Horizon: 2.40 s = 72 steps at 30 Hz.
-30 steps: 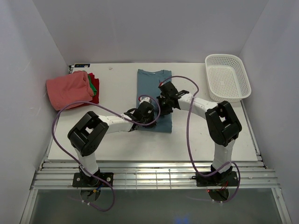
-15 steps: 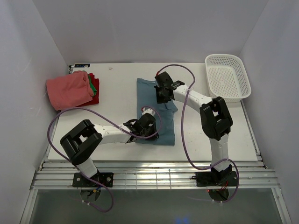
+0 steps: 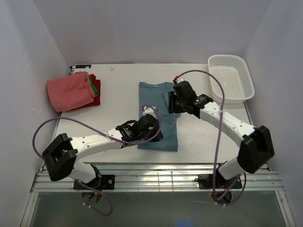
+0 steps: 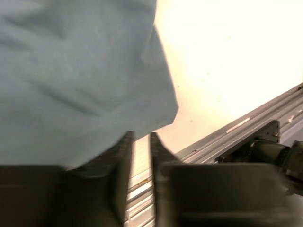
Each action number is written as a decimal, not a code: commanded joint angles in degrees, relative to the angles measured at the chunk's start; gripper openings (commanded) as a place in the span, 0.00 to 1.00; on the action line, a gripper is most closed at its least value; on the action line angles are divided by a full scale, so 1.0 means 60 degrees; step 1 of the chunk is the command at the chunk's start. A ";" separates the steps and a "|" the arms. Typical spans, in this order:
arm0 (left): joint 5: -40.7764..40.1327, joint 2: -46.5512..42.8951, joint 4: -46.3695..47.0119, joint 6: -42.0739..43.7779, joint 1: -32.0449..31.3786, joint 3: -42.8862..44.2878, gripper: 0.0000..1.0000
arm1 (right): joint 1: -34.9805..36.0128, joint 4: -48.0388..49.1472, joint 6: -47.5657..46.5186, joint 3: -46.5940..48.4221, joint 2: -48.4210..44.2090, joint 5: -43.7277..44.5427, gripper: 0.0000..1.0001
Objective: Fold and stack the t-shirts
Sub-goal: Fold the tshirt
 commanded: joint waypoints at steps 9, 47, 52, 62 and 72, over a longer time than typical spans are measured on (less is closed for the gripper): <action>-0.2388 -0.2052 -0.2497 -0.1169 -0.0027 -0.1669 0.45 | 0.1429 0.1308 0.2574 -0.4945 -0.3289 -0.1086 0.63; -0.2169 -0.0940 -0.0723 -0.0495 0.0837 -0.2624 0.59 | 0.2147 0.1430 0.3395 -0.5960 -0.3200 0.0009 0.64; -0.2037 -0.1028 -0.0621 -0.0451 0.0851 -0.2712 0.59 | 0.2133 0.1149 0.3570 -0.6193 -0.3904 0.0202 0.64; -0.1729 -0.0661 -0.0753 -0.0627 0.0837 -0.2785 0.57 | 0.2235 0.2394 0.3645 -0.6736 -0.2822 -0.0838 0.64; -0.1612 -0.0618 -0.0650 -0.0539 0.0852 -0.2859 0.31 | 0.2704 0.2308 0.3469 -0.5843 -0.1650 -0.0708 0.63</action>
